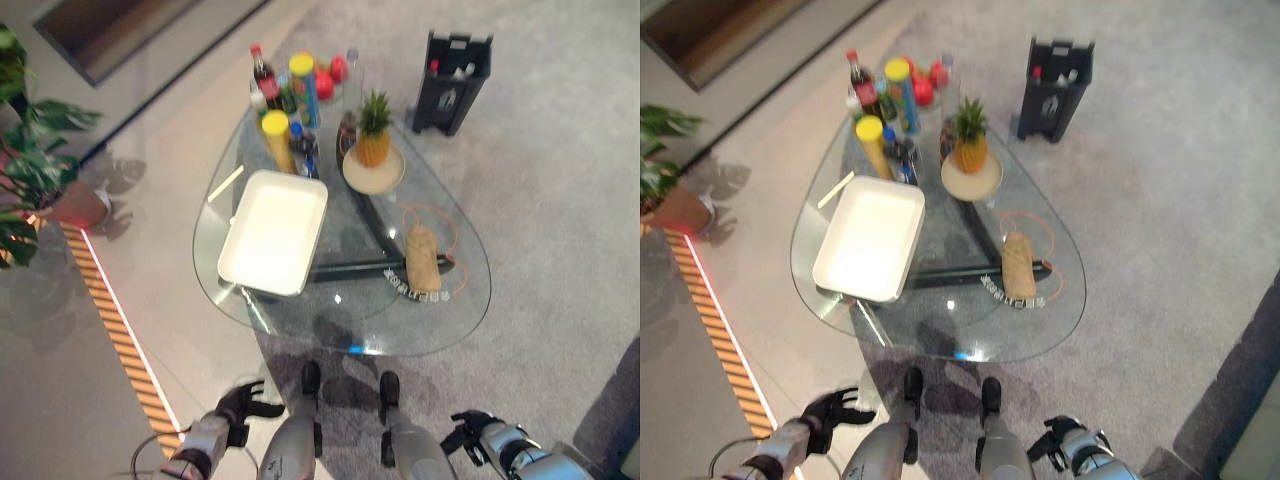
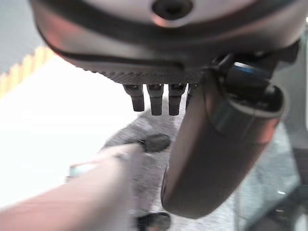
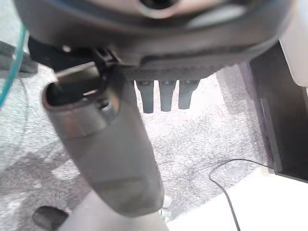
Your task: Wipe the table with a cloth and put it in the basket.
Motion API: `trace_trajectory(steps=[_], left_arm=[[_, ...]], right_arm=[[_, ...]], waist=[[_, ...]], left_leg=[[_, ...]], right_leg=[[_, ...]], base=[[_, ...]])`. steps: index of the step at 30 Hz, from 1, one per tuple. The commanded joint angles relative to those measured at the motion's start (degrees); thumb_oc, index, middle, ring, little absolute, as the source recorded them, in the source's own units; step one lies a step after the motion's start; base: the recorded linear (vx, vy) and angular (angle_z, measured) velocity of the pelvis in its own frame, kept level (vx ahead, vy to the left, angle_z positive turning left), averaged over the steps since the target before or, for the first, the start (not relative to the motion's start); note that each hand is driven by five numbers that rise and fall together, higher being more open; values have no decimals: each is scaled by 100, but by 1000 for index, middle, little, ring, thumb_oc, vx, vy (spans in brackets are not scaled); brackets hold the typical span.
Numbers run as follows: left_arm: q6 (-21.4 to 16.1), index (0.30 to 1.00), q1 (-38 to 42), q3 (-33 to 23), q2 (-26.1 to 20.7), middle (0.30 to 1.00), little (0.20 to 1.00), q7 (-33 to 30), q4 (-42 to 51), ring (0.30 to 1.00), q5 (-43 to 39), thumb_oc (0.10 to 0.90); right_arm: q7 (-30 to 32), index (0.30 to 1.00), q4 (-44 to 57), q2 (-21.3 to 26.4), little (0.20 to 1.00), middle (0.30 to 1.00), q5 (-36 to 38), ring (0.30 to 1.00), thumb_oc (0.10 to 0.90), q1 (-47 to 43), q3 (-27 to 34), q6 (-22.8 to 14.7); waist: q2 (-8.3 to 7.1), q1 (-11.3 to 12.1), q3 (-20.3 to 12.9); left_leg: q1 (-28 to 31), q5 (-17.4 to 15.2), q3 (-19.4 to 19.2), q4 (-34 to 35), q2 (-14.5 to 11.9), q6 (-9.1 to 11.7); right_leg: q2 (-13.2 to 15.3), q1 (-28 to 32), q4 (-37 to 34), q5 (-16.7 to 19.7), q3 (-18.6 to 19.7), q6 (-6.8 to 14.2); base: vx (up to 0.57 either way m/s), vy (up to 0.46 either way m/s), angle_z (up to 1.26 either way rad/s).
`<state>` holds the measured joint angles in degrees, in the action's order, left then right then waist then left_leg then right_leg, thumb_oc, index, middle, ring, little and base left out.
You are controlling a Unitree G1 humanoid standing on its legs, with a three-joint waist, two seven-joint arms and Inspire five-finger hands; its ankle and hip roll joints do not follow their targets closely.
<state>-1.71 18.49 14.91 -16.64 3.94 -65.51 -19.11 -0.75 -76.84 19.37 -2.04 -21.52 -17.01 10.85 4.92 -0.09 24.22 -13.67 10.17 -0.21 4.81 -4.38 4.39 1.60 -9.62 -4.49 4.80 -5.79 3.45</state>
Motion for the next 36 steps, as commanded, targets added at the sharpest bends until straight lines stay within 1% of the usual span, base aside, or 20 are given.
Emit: trace_trajectory(steps=[1,2,3,6,8,9,11,15,18,22,31,35,36], left_arm=[[-211,900,302,-147,-404,900,900,-40,-93,900,-527,800],[-221,900,322,-151,-422,900,900,-42,-74,900,-566,800],[-268,900,399,-147,-476,900,900,-30,-16,900,-658,800],[-330,900,517,-149,-553,900,900,-13,82,900,-741,800],[-329,900,528,-153,-561,900,900,-10,100,900,-741,800],[-333,900,581,-161,-593,900,900,21,167,900,-717,800],[-336,900,597,-153,-621,900,900,32,213,900,-745,800],[-376,900,606,-133,-631,900,900,-2,266,900,-809,800],[-361,900,622,-121,-653,900,900,-14,285,900,-869,800],[-417,900,575,-109,-637,900,900,-8,285,900,-901,800],[-527,900,474,-130,-661,900,900,35,193,900,-921,800],[-557,900,483,-116,-686,900,900,77,155,900,-924,800],[-588,900,469,-101,-677,900,900,80,137,900,-936,800]], right_arm=[[223,900,63,261,900,900,335,900,800,10,-210,251],[238,900,70,273,900,900,353,900,800,-7,-203,247],[294,900,82,311,900,900,454,900,800,-62,-186,192],[435,900,154,355,900,900,657,900,800,-165,-122,161],[447,900,161,359,900,900,679,900,800,-172,-111,151],[549,900,211,372,900,900,824,900,800,-251,-64,134],[575,900,258,408,900,900,890,900,800,-312,-33,104],[677,900,312,444,900,900,962,900,800,-410,4,44],[776,900,317,490,900,900,1005,900,800,-506,15,-12],[928,900,314,500,900,900,1050,900,800,-552,43,-120],[1118,900,285,544,900,900,1087,900,800,-493,133,-289],[1588,900,252,619,900,900,1207,900,800,-537,223,-414],[1865,900,261,656,900,900,1296,900,800,-549,315,-491]], waist=[[-266,29,254],[-268,29,278],[-281,33,354],[-301,33,438],[-303,32,451],[-304,30,501],[-299,22,510],[-270,10,540],[-241,-2,557],[-212,5,557],[-229,40,557],[-244,47,557],[-248,49,557]], left_leg=[[-370,-331,141,-510,453,-175],[-462,-346,146,-599,469,-182],[-825,-401,179,-946,529,-194],[-1455,-560,202,-1652,627,-236],[-1531,-580,206,-1740,635,-238],[-1957,-736,211,-2239,666,-256],[-2267,-893,197,-2641,658,-285],[-2651,-1108,209,-3164,613,-305],[-2898,-1208,180,-3421,576,-303],[-3091,-1284,163,-3565,555,-321],[-3249,-1293,181,-3673,573,-282],[-3254,-1295,192,-3678,587,-260],[-3249,-1310,191,-3691,590,-257]], right_leg=[[165,-859,976,-125,113,12],[167,-951,1065,-148,115,9],[175,-1284,1375,-231,104,-5],[197,-1874,1994,-417,109,-35],[195,-1942,2068,-437,115,-39],[184,-2326,2473,-567,149,-76],[164,-2634,2813,-693,195,-113],[147,-3032,3287,-868,252,-166],[157,-3284,3569,-960,263,-205],[148,-3500,3781,-1043,242,-244],[120,-3605,3875,-1076,185,-283],[95,-3595,3866,-1074,176,-291],[89,-3578,3858,-1075,178,-288]], base=[[-116,-3,-4],[-155,-8,-3],[-160,-18,4],[-121,-28,11],[-57,-25,17],[-79,-45,20],[-54,-40,23],[-14,-13,5],[-10,-3,-9],[1,-3,-3],[8,-10,1],[20,-17,3],[24,-19,3]])
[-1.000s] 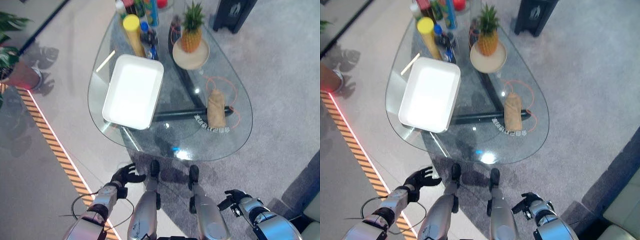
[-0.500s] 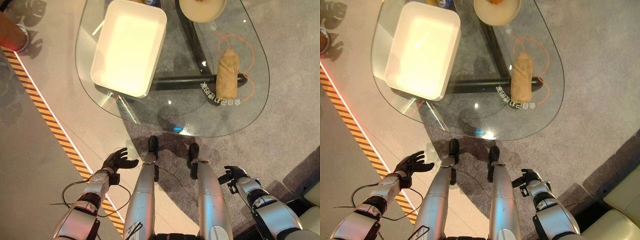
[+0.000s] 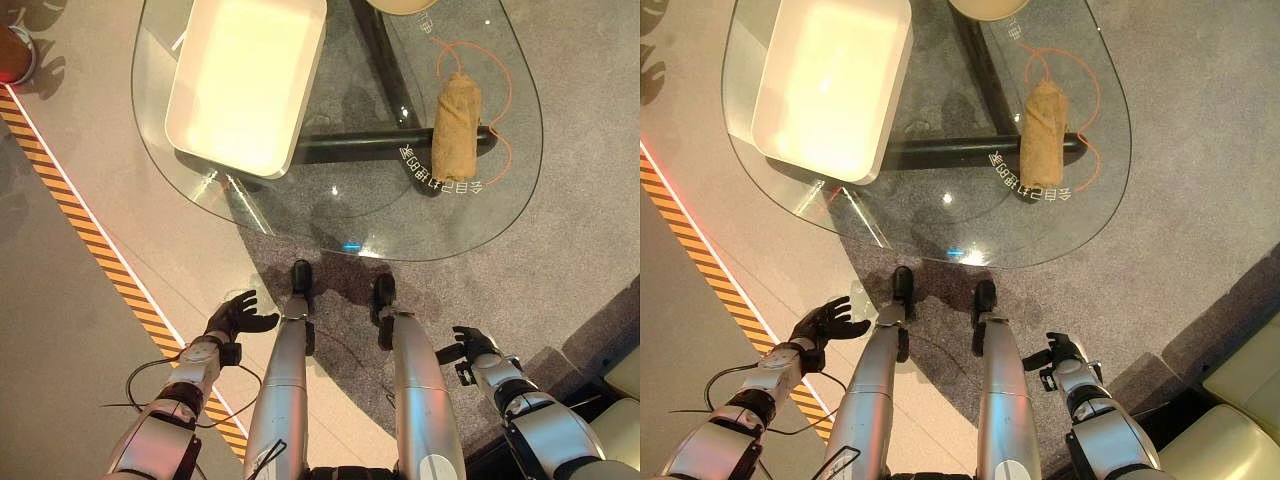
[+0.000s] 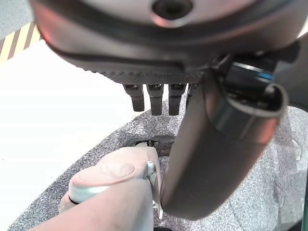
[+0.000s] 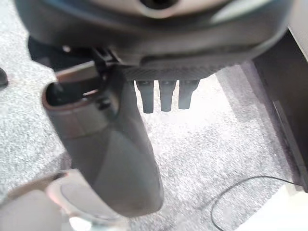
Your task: Wipe the table with a cloth and put it in the basket.
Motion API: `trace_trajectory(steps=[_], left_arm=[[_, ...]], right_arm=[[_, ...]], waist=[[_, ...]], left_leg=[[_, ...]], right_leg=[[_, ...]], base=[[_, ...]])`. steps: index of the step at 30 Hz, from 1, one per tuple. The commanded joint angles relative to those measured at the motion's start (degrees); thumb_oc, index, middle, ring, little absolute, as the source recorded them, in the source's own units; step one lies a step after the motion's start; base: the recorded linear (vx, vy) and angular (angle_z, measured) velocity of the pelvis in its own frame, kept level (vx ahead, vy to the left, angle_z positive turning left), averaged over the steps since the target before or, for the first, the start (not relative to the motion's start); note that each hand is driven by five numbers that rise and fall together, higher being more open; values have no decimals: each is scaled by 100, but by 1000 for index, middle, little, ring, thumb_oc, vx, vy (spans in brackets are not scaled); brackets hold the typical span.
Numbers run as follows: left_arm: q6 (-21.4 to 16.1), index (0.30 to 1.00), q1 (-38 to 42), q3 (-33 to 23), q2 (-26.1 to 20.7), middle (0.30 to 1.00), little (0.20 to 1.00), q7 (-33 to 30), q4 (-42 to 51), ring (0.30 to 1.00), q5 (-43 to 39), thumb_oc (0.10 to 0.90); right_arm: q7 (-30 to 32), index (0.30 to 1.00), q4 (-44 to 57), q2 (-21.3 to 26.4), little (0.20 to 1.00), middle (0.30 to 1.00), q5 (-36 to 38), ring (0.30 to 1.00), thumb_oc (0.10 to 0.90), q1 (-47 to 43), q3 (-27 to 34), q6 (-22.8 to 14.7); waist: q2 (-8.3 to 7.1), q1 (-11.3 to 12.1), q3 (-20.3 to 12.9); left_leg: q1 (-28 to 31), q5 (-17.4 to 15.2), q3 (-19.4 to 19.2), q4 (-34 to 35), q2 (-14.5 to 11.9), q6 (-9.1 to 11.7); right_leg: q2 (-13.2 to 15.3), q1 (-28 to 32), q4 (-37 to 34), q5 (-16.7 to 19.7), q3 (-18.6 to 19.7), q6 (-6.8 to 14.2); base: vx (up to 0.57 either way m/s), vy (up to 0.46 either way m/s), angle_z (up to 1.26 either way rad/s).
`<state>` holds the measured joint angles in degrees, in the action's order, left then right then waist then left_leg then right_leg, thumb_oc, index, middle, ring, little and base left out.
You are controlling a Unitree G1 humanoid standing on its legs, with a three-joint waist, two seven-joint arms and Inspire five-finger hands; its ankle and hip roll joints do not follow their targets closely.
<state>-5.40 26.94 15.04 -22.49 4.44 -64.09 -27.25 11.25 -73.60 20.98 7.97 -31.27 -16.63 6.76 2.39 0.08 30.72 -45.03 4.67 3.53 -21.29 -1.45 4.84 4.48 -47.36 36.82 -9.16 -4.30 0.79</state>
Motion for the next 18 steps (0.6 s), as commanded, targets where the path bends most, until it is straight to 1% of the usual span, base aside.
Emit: trace_trajectory(steps=[1,3,5,7,8,11,13,18], left_arm=[[-225,900,-380,-107,-88,900,900,24,-12,900,-123,800],[-231,900,-374,-99,-110,900,900,47,-41,900,-135,800],[-259,900,-383,-100,-117,900,900,58,-72,900,-124,800],[-303,900,-391,-93,-127,900,900,73,-130,900,-134,800],[-307,900,-397,-87,-129,900,900,75,-132,900,-135,800],[-296,900,-419,-60,-158,900,900,73,-123,900,-151,800],[-305,900,-455,-43,-167,900,900,59,-117,900,-171,800],[-297,900,-509,-27,-143,900,900,28,-74,900,-170,800]], right_arm=[[785,900,-62,529,900,900,318,900,800,418,344,-133],[1152,900,-42,642,900,900,489,900,800,366,517,-328],[1356,900,6,708,900,900,572,900,800,329,667,-429],[1736,900,89,795,900,900,826,900,800,281,877,-784],[1753,900,100,829,900,900,862,900,800,263,921,-823],[2007,900,272,987,900,900,1295,900,800,154,1129,-1299],[2223,900,614,1063,900,900,1558,900,800,42,1263,-1640],[2563,900,1271,1125,900,900,1913,900,800,-180,1362,-2049]], waist=[[1,31,-92],[-9,33,-92],[-20,34,-92],[-35,35,-92],[-36,36,-92],[-48,45,-92],[-59,47,-92],[-63,44,-92]], left_leg=[[-99,-767,-185,-1077,295,-302],[-82,-783,-190,-1076,294,-300],[-47,-797,-194,-1060,295,-298],[-13,-810,-197,-1041,303,-297],[-10,-815,-198,-1046,307,-299],[5,-844,-200,-1055,305,-309],[31,-858,-196,-1040,310,-319],[79,-856,-196,-992,312,-322]], right_leg=[[-200,217,-290,320,27,-20],[-202,249,-313,316,17,-14],[-210,289,-338,311,11,-13],[-223,334,-383,319,10,-13],[-224,339,-386,323,9,-13],[-215,353,-390,328,0,-6],[-221,365,-397,331,-7,-10],[-239,394,-414,324,-10,-19]], base=[[0,0,0],[0,0,0],[0,0,0],[0,0,0],[30,-27,2],[0,0,0],[0,0,0],[0,0,0]])
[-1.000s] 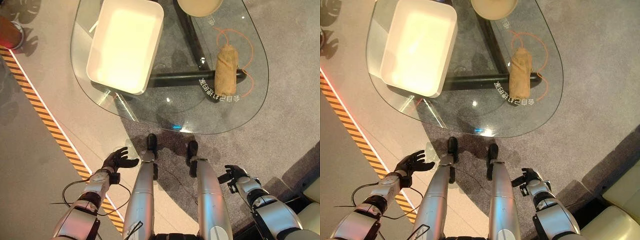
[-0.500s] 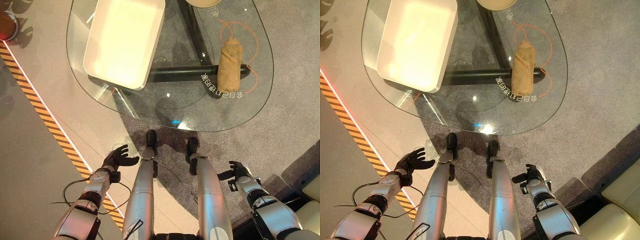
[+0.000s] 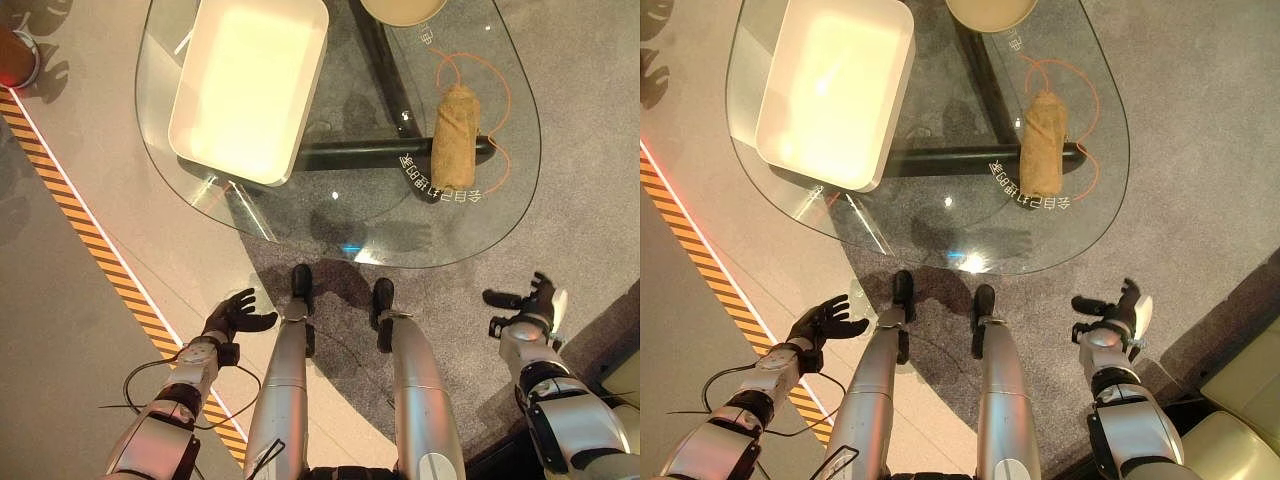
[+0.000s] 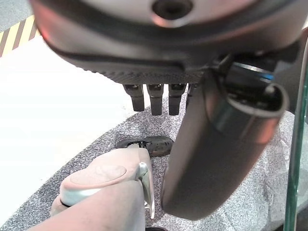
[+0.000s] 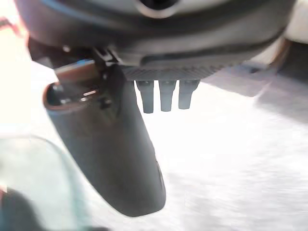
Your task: Wipe the table with a cloth and put it in the basket.
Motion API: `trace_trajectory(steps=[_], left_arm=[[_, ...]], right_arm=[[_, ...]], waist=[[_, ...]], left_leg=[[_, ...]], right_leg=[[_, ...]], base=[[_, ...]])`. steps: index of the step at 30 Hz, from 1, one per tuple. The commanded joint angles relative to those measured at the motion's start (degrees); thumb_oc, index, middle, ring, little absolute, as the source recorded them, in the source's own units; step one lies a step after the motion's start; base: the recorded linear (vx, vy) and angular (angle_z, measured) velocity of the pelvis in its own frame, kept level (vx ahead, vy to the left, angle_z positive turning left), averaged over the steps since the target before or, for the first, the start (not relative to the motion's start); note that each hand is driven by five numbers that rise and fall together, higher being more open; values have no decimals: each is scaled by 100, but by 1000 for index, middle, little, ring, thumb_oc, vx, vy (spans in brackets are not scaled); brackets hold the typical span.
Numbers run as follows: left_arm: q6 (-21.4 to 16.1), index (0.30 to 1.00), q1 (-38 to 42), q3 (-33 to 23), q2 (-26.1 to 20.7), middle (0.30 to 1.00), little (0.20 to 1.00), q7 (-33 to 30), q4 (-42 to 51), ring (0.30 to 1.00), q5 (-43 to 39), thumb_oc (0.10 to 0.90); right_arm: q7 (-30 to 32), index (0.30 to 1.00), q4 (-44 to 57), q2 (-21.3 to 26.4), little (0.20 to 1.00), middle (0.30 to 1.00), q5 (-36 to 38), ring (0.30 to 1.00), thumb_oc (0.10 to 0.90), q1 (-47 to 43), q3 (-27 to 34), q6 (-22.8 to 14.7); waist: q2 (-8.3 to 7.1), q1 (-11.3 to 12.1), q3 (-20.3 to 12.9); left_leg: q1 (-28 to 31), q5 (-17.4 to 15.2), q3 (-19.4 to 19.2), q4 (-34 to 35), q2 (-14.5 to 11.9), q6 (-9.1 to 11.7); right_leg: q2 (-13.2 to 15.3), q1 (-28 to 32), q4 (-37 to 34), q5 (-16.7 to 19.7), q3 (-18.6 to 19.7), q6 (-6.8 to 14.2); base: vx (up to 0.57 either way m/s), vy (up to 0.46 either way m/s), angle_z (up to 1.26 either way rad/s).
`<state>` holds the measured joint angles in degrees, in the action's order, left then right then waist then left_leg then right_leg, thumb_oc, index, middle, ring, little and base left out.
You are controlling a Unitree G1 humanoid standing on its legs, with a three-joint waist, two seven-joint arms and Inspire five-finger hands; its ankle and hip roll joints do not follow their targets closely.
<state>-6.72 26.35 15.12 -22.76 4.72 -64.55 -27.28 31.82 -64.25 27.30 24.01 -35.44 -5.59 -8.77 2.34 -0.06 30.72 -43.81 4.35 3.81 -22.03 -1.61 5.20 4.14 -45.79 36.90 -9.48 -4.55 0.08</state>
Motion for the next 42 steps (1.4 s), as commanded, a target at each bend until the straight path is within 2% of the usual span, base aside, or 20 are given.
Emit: trace_trajectory(steps=[1,3,9,12,19,27,37,42], left_arm=[[-135,900,-446,-23,-104,900,900,-27,0,900,-171,800],[-106,900,-433,-2,-102,900,900,-49,18,900,-186,800],[-99,900,-404,81,-37,900,900,-111,31,900,-230,800],[-109,900,-403,122,15,900,900,-174,68,900,-261,800],[-119,900,-370,188,91,900,900,-189,79,900,-290,800],[-152,900,-401,236,195,900,900,-195,97,900,-262,800],[-91,900,-383,316,266,900,900,-218,171,900,-245,800],[-93,900,-376,381,328,900,900,-267,190,900,-243,800]], right_arm=[[602,900,523,481,900,900,340,900,800,188,255,-536],[645,900,711,485,900,900,401,900,800,64,233,-726],[884,900,1416,445,900,900,422,900,800,-350,-12,-831],[1126,900,2086,387,900,900,296,900,800,-668,-277,-681],[1395,900,2586,355,900,900,-24,900,800,-1242,-598,-412],[1537,900,2721,359,900,900,-115,900,800,-1685,-819,-128],[1510,900,2526,377,900,900,-342,900,800,-2165,-1172,590],[1518,900,2339,320,900,900,-349,900,800,-2286,-1318,800]], waist=[[-57,57,-93],[-54,63,-93],[-19,59,-93],[-1,58,-93],[48,82,-93],[96,120,-93],[165,168,-93],[188,203,-93]], left_leg=[[-33,-820,-226,-904,330,-360],[-20,-809,-220,-875,336,-363],[1,-782,-231,-823,329,-351],[44,-749,-235,-736,326,-339],[117,-726,-260,-618,326,-314],[212,-710,-299,-506,332,-308],[320,-711,-353,-428,350,-323],[307,-702,-367,-426,355,-339]], right_leg=[[-208,243,-431,357,11,50],[-214,256,-456,359,9,45],[-224,242,-459,351,10,33],[-240,270,-520,338,18,25],[-256,338,-639,312,48,4],[-258,406,-720,295,52,-34],[-208,461,-753,306,24,-59],[-191,447,-751,309,6,-73]], base=[[0,0,0],[0,0,0],[0,0,0],[0,0,0],[0,0,0],[0,0,0],[0,0,0],[0,0,0]])
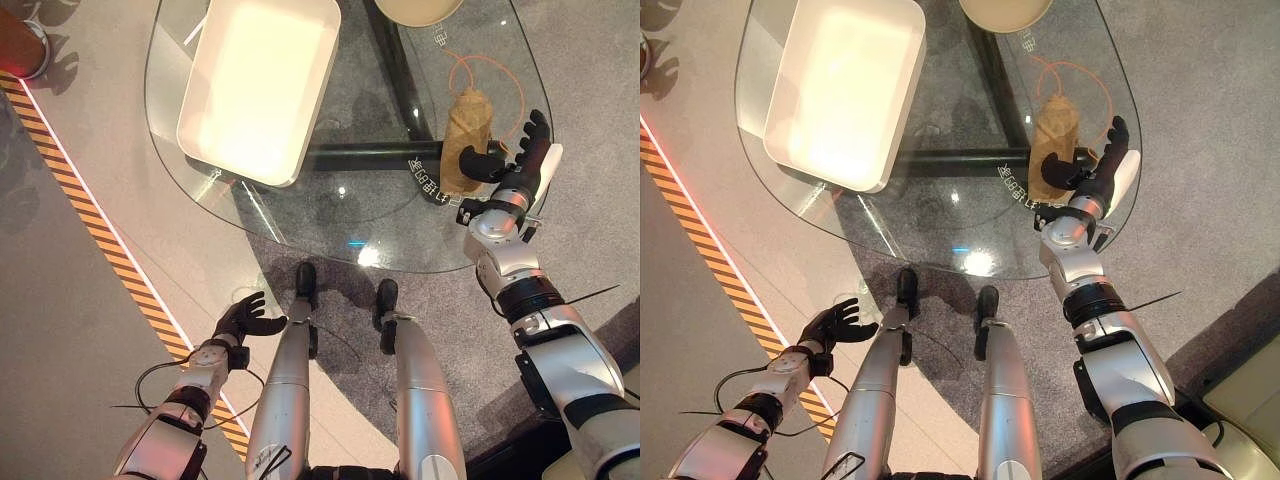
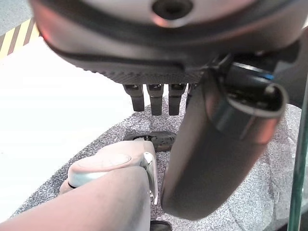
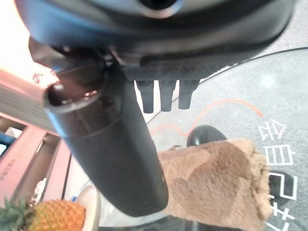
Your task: Wipe the table with a cloth and put it in the basket.
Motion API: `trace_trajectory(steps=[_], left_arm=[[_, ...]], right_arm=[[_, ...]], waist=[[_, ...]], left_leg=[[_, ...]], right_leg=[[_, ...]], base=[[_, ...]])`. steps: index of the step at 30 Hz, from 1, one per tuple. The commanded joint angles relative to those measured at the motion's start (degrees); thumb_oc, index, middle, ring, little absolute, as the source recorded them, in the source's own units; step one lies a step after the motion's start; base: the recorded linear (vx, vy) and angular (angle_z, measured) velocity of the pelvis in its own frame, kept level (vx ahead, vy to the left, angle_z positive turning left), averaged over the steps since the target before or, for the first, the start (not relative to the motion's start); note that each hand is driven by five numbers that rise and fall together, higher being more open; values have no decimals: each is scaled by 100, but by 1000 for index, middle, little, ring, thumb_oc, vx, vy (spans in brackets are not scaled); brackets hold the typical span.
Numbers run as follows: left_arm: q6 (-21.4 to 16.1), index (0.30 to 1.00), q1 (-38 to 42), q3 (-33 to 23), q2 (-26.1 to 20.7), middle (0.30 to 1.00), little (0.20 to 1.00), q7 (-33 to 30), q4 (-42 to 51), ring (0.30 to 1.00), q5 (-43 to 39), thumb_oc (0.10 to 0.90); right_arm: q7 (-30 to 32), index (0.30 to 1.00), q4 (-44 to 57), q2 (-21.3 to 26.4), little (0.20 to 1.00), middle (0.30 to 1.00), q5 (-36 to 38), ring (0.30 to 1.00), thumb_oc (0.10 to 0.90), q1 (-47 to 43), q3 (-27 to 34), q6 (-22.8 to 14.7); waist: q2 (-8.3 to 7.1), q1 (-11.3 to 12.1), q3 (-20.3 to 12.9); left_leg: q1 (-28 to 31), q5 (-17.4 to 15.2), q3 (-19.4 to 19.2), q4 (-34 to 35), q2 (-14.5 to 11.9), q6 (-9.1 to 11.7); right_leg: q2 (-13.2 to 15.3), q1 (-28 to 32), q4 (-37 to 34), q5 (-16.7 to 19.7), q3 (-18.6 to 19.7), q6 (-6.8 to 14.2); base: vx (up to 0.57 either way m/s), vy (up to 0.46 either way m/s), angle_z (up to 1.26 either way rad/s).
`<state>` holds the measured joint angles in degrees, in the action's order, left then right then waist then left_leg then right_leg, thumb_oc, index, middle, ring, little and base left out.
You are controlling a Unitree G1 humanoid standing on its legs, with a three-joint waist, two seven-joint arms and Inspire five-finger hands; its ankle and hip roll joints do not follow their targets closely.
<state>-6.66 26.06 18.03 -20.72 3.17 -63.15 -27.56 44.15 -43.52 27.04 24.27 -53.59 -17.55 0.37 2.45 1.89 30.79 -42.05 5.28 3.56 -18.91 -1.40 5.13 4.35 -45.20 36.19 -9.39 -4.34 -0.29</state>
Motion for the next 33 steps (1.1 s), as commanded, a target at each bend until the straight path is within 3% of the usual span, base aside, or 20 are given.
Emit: trace_trajectory(steps=[1,19,33], left_arm=[[-113,900,-341,111,143,900,900,-109,39,900,-199,800],[-83,900,-323,229,253,900,900,-146,89,900,-172,800],[-102,900,-305,353,317,900,900,-148,61,900,-220,800]], right_arm=[[231,900,140,332,900,900,-303,900,800,-531,-176,-56],[-46,900,-361,39,900,900,-89,900,800,-788,-558,488],[-53,900,-1045,85,900,900,-263,900,800,-1046,-611,626]], waist=[[187,29,-99],[300,128,-99],[393,190,-99]], left_leg=[[121,-794,-330,-747,338,-331],[153,-732,-331,-707,375,-340],[129,-705,-320,-699,394,-357]], right_leg=[[-203,374,-664,301,-28,-40],[-186,333,-566,291,-76,-69],[-178,282,-532,305,-104,-50]], base=[[0,0,0],[2,1,1],[0,0,0]])
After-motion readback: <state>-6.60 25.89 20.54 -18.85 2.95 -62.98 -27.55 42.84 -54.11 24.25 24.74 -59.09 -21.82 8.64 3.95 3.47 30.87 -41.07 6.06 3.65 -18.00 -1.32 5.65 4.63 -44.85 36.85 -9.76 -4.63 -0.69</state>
